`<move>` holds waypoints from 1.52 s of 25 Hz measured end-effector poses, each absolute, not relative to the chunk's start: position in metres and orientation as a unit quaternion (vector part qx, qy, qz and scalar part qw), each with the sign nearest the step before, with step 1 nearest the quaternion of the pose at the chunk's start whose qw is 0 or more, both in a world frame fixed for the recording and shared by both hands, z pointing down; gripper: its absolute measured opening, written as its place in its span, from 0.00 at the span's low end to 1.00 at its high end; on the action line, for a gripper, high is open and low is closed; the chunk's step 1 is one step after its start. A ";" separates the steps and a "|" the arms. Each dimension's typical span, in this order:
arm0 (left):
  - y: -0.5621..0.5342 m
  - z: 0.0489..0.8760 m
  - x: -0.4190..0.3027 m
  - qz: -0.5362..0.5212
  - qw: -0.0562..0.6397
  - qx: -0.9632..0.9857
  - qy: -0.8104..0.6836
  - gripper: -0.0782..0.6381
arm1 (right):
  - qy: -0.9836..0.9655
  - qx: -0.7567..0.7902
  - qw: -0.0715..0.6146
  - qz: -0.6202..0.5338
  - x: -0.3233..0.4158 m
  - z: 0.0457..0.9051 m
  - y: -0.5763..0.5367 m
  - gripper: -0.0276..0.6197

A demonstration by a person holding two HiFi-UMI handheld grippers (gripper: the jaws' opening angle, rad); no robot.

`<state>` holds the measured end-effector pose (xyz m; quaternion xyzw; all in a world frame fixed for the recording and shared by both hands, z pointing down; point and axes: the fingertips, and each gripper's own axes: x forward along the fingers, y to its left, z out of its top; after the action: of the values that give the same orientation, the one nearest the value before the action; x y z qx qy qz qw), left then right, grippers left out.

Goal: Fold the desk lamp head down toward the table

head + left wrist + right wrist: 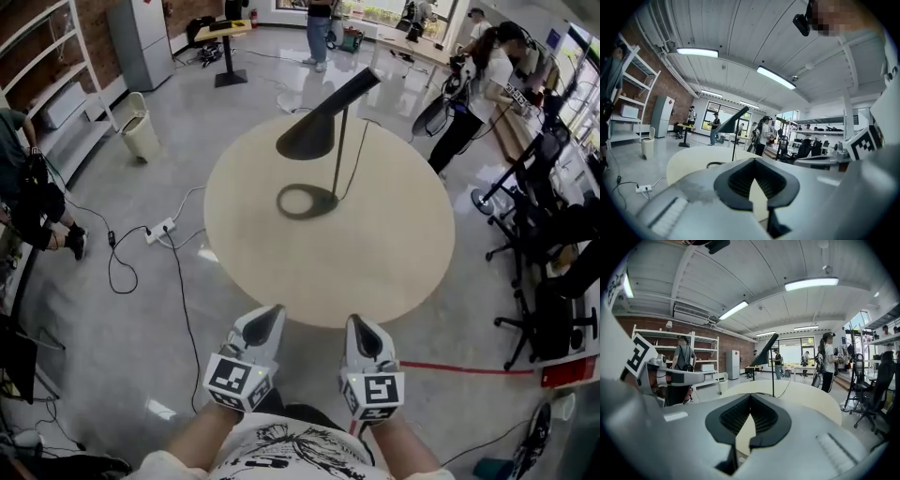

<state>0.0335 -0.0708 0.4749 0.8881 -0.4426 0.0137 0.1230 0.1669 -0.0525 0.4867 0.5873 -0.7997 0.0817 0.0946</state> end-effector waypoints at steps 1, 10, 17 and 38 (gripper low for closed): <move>-0.061 0.476 0.035 0.016 0.124 0.887 -0.445 0.12 | -0.803 0.582 0.094 0.084 0.166 0.488 -0.045 0.06; -0.018 0.460 0.031 0.011 0.128 0.884 -0.449 0.12 | -0.819 0.567 0.048 0.080 0.149 0.457 -0.005 0.06; 0.007 0.443 0.010 -0.001 0.111 0.880 -0.462 0.12 | -0.807 0.580 0.082 0.071 0.146 0.456 0.022 0.06; 0.085 0.432 -0.005 -0.011 0.112 0.902 -0.416 0.12 | -0.809 0.582 0.063 0.056 0.098 0.432 0.099 0.05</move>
<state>-0.0046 0.0847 0.4321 0.9025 -0.4158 -0.0113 0.1118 0.0977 0.0989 0.4323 0.5816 -0.8091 0.0559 0.0632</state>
